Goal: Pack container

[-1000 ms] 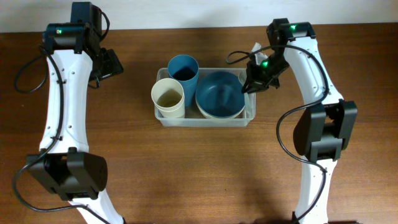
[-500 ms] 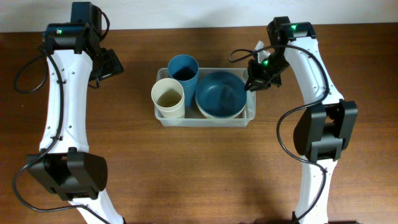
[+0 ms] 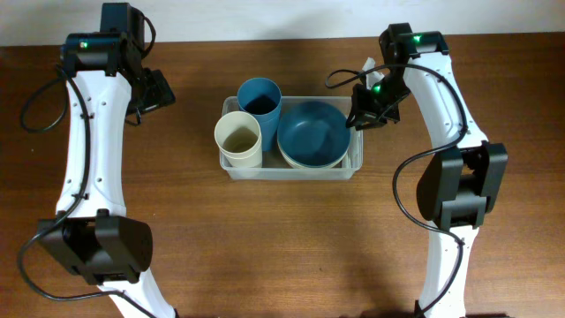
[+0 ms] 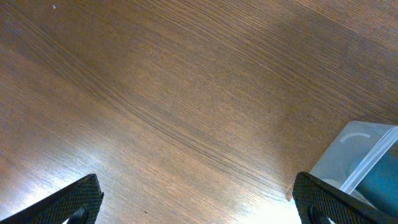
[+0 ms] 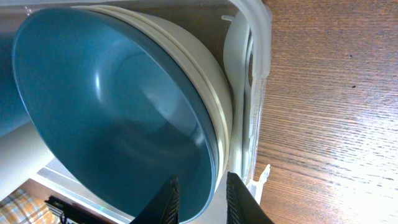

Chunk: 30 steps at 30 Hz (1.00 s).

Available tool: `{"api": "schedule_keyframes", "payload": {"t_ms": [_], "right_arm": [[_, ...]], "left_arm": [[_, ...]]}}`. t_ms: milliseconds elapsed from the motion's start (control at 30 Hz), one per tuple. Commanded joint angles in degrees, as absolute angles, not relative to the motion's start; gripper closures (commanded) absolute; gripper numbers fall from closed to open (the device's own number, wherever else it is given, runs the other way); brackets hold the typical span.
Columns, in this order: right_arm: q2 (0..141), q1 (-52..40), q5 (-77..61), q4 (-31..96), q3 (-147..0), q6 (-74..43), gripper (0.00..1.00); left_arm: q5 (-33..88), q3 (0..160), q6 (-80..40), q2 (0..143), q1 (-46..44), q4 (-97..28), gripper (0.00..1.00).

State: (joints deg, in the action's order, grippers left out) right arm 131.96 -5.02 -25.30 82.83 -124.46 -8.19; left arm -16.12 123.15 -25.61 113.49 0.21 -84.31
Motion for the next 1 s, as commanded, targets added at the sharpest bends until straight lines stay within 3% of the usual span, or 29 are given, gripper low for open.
{"api": "schedule_keyframes", "payload": {"t_ms": [0, 267, 433, 467, 500, 733, 967], "right_arm": [[131.0, -4.6, -24.8, 82.6, -124.7, -8.2, 0.79], [130.8, -1.3, -24.8, 88.6, -136.4, -6.7, 0.67], [130.8, 2.8, -21.3, 97.4, -151.2, -4.8, 0.35], [130.6, 3.5, -19.6, 97.4, -152.9, -4.7, 0.04], [129.6, 4.4, -18.2, 97.3, -153.7, -4.8, 0.01], [124.7, 9.5, -14.1, 97.4, -151.7, -2.9, 0.01], [115.4, 10.5, -14.4, 97.4, -133.9, 1.7, 0.01]], "left_arm": [[-16.8, 122.9, -26.3, 114.0, 0.5, -84.2, 0.00], [-16.8, 122.9, -26.3, 114.0, 0.5, -84.2, 0.00], [-16.8, 122.9, -26.3, 114.0, 0.5, -84.2, 0.00], [-16.8, 122.9, -26.3, 114.0, 0.5, -84.2, 0.00], [-16.8, 122.9, -26.3, 114.0, 0.5, -84.2, 0.00], [-16.8, 122.9, -26.3, 114.0, 0.5, -84.2, 0.00], [-16.8, 122.9, -26.3, 114.0, 0.5, -84.2, 0.00]]}}
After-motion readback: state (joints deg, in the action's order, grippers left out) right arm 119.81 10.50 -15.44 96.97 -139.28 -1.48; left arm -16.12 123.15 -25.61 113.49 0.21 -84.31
